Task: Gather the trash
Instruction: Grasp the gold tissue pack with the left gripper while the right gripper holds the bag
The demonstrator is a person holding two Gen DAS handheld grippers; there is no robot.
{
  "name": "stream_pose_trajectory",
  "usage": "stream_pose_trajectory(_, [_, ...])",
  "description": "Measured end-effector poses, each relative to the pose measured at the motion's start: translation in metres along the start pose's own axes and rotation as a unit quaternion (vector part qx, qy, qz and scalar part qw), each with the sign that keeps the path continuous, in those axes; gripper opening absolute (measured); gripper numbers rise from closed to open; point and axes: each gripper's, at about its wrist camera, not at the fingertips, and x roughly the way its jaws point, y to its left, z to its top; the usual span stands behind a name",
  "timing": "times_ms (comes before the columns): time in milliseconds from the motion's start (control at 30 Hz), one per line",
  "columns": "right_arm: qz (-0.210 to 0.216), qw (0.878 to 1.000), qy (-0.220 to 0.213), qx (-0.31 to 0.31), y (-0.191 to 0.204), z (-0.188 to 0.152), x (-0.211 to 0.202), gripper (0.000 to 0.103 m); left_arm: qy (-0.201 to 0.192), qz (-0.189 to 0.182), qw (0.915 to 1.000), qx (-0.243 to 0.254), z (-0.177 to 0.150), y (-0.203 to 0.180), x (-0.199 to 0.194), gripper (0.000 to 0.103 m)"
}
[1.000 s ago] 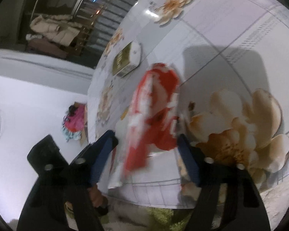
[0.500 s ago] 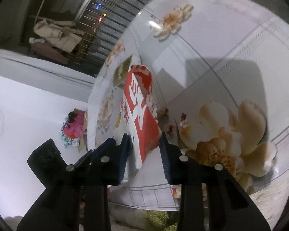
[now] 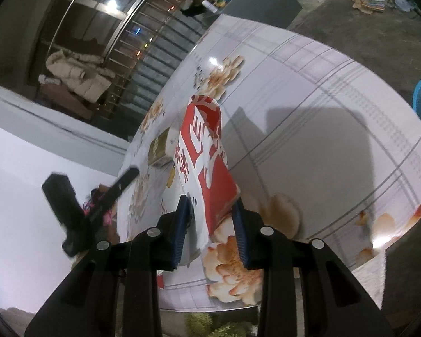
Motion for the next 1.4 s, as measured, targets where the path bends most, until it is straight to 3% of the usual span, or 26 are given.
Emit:
stream_pose_trajectory(300, [0.019, 1.0, 0.0, 0.016, -0.02, 0.005, -0.004, 0.031, 0.04, -0.013, 0.9991, 0.01, 0.049, 0.014, 0.077, 0.06])
stream_pose_trajectory(433, [0.02, 1.0, -0.005, 0.014, -0.02, 0.005, -0.005, 0.031, 0.067, -0.015, 0.9972, 0.031, 0.048, 0.007, 0.074, 0.06])
stream_pose_trajectory(733, [0.035, 0.999, 0.005, 0.027, -0.031, 0.007, -0.004, 0.032, 0.106, -0.055, 0.9916, 0.05, 0.001, -0.008, 0.032, 0.06])
stream_pose_trajectory(867, [0.037, 0.999, 0.008, 0.032, -0.032, 0.01, 0.0, 0.032, 0.101, -0.034, 0.9926, 0.057, -0.005, -0.016, 0.031, 0.06])
stream_pose_trajectory(967, [0.035, 0.999, 0.007, 0.03, -0.032, 0.01, 0.0, 0.032, 0.11, -0.007, 0.9932, 0.037, -0.002, -0.015, 0.038, 0.06])
stream_pose_trajectory(1133, [0.034, 0.999, 0.006, 0.036, -0.034, 0.008, 0.002, 0.032, 0.12, -0.009, 0.9927, -0.016, 0.002, -0.011, 0.049, 0.06])
stream_pose_trajectory(1400, [0.043, 0.998, 0.008, 0.049, -0.039, 0.008, 0.004, 0.032, 0.118, 0.017, 0.9926, -0.021, 0.0, -0.013, 0.054, 0.054])
